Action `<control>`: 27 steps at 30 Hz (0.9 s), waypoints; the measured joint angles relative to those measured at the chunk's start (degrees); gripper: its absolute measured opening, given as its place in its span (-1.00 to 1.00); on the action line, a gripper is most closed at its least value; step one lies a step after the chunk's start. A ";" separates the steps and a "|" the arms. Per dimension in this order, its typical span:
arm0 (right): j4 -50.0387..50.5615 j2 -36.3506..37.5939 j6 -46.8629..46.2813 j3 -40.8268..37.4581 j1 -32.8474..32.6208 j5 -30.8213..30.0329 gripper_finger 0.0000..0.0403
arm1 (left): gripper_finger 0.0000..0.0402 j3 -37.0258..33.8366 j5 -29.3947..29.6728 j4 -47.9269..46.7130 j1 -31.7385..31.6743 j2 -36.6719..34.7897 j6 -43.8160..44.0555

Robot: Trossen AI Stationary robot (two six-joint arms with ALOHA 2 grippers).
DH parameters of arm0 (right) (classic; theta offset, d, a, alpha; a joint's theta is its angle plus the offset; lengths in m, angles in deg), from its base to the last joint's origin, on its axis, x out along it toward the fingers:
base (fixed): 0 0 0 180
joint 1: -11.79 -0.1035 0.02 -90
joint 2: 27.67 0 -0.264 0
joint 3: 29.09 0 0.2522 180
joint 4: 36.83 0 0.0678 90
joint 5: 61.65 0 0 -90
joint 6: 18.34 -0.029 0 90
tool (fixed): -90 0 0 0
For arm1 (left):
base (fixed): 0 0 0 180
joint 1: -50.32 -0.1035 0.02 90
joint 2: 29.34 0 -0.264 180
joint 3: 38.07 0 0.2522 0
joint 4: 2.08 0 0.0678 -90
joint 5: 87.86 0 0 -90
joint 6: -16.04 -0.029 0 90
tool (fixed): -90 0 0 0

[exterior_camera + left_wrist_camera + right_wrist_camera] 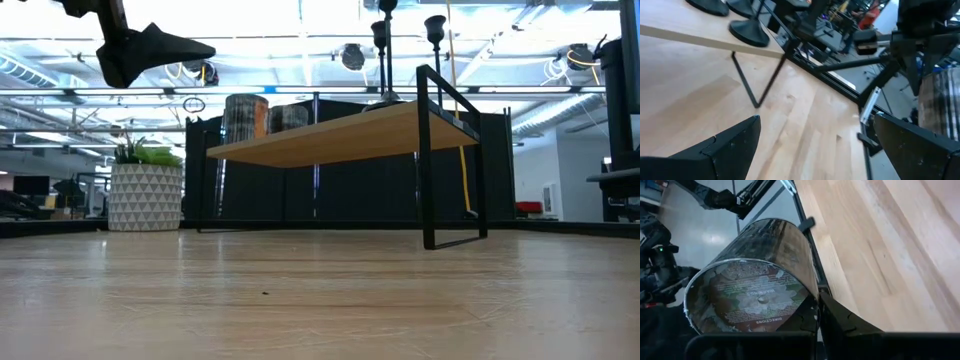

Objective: Pick & Place candle stick holders
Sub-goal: Put the white scented candle on the shelf

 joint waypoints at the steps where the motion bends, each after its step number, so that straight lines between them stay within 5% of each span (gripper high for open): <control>1: 0.01 -0.56 0.47 0.61 0.33 -0.01 -1.00 | 0.97 -0.01 -0.78 0.02 0.00 0.00 0.27; 17: 0.48 -4.27 1.84 1.56 3.94 0.11 -1.00 | 0.99 3.95 -13.43 3.84 0.14 0.00 -8.38; 27: -2.20 -4.20 1.78 1.56 5.25 1.75 -1.00 | 0.99 15.76 -19.78 -15.56 -1.55 0.00 -11.93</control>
